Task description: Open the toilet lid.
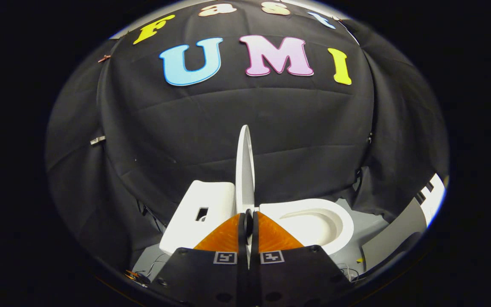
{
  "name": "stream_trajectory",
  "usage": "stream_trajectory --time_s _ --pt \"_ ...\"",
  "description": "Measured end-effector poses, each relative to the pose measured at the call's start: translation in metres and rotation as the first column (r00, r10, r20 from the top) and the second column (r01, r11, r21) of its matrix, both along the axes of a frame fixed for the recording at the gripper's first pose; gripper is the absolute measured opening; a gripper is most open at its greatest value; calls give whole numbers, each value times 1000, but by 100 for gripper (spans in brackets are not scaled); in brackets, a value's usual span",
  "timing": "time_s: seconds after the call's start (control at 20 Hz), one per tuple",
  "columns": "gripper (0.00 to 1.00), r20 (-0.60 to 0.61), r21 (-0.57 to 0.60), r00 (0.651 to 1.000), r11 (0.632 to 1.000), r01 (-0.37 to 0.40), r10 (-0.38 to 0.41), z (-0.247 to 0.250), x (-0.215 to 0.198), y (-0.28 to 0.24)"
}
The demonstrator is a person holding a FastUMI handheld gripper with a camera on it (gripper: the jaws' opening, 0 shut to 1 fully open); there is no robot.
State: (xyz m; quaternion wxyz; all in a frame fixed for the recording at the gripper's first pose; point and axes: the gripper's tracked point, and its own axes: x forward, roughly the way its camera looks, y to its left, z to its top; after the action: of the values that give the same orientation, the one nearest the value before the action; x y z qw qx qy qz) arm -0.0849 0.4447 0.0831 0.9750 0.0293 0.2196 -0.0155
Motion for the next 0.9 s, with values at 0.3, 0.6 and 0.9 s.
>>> stream_trajectory --time_s 0.3,0.6,0.9 --pt "6 15 -25 1000 999 23 -22 -1 0 27" --pt "5 45 -101 999 995 7 -3 -6 1 61" --pt "6 88 -111 996 994 11 -2 -13 0 85"
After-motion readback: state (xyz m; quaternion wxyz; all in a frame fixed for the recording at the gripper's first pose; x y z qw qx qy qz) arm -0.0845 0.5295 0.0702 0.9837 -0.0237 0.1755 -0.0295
